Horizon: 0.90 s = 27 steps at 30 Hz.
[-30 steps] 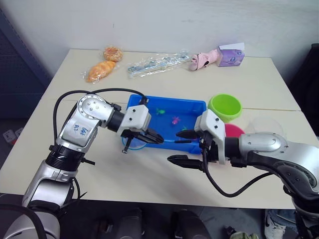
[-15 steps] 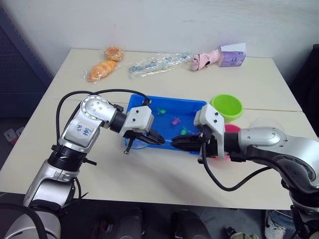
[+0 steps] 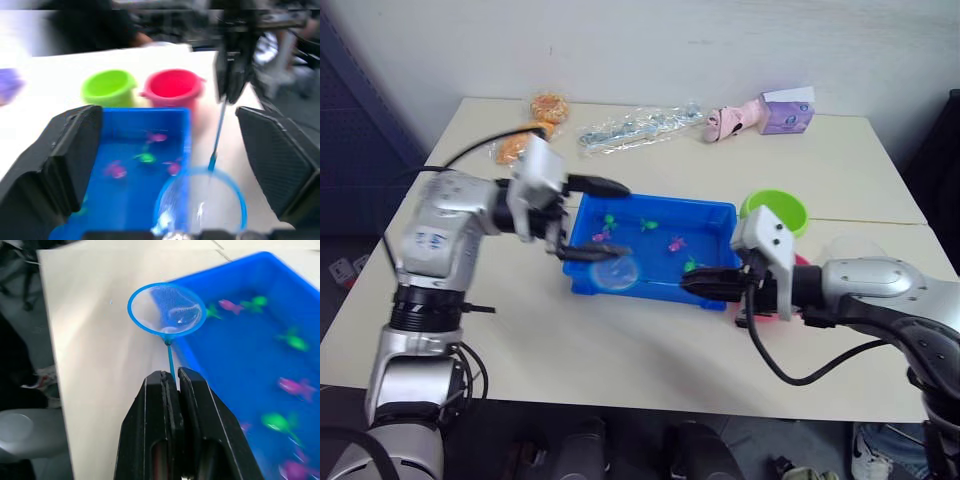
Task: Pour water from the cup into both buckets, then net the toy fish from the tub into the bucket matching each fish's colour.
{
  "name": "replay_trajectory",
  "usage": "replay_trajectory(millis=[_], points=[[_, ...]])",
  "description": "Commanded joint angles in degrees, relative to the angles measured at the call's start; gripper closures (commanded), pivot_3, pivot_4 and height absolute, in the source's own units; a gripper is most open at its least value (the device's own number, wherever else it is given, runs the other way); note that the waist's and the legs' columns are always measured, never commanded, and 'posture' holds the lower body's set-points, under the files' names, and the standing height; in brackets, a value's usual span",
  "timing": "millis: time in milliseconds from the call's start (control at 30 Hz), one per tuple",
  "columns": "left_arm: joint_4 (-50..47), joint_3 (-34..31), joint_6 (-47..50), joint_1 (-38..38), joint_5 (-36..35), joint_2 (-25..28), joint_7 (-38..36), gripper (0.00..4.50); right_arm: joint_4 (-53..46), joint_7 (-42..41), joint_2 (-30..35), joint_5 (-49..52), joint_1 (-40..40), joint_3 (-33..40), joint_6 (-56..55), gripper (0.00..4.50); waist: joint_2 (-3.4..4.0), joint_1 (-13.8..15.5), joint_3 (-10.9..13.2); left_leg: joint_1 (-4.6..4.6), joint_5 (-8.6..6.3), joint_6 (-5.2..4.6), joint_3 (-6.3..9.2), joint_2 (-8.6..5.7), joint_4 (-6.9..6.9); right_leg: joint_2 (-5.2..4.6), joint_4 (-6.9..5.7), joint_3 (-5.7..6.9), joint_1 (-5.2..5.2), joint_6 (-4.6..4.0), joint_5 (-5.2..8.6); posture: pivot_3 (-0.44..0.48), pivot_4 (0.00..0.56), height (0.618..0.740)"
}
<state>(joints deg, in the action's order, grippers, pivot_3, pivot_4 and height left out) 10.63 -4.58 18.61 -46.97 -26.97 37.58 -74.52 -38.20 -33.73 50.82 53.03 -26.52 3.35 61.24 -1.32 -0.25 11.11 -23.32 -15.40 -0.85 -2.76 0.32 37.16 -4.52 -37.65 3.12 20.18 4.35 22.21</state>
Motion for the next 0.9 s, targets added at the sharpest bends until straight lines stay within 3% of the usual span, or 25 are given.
replay_trajectory(millis=[33, 167, 333, 567, 900], points=[[6.3, -4.8, -1.7, 2.2, -0.3, 4.6, -0.9, 0.04, -1.9, -3.0, 5.8, -3.7, 4.5, 7.9, -3.8, 4.50, 0.00, -0.1, 0.0, 0.00, 0.00, 0.00, 0.00, -0.01, -0.02, 0.00, 0.00, 0.00, 0.00, 0.00, 0.00, 0.000, 0.150, 0.740], [5.0, -5.5, -2.4, 10.2, -0.3, 6.7, -2.3, 0.04, 0.1, -7.5, 14.0, -12.9, 9.3, 10.5, -11.0, 4.50, 0.03, -0.2, 0.0, 0.04, -0.01, -0.01, -0.04, -0.01, -0.09, 0.00, -0.01, -0.04, 0.01, 0.00, 0.00, 0.000, 0.150, 0.740], [-2.4, -3.9, -1.3, 18.9, -1.0, 3.8, 0.3, 0.04, 7.4, -11.7, 20.3, -28.7, 10.7, 4.5, -26.4, 4.50, 0.04, 0.1, 0.0, 0.03, -0.03, -0.05, -0.03, -0.01, -0.02, -0.04, 0.02, -0.08, -0.02, 0.01, 0.00, 0.000, 0.150, 0.740], [-6.8, -1.7, 0.6, 20.4, -1.1, 0.7, 2.7, 0.04, 13.9, -13.6, 18.4, -43.5, 3.3, -6.4, -38.8, 4.50, 0.08, -0.4, 0.0, 0.03, 0.02, 0.03, -0.05, 0.00, -0.04, -0.01, -0.03, -0.09, 0.04, 0.02, -0.01, 0.000, 0.150, 0.740], [-5.0, -1.2, -1.8, 20.4, -0.5, 0.0, 2.8, 0.04, 12.9, -20.2, 14.8, -44.5, 0.2, -9.7, -37.0, 4.50, 0.08, -1.1, 0.0, 0.04, 0.06, 0.09, -0.05, 0.02, -0.02, 0.00, -0.08, -0.08, 0.03, 0.02, -0.01, 0.000, 0.150, 0.740]])
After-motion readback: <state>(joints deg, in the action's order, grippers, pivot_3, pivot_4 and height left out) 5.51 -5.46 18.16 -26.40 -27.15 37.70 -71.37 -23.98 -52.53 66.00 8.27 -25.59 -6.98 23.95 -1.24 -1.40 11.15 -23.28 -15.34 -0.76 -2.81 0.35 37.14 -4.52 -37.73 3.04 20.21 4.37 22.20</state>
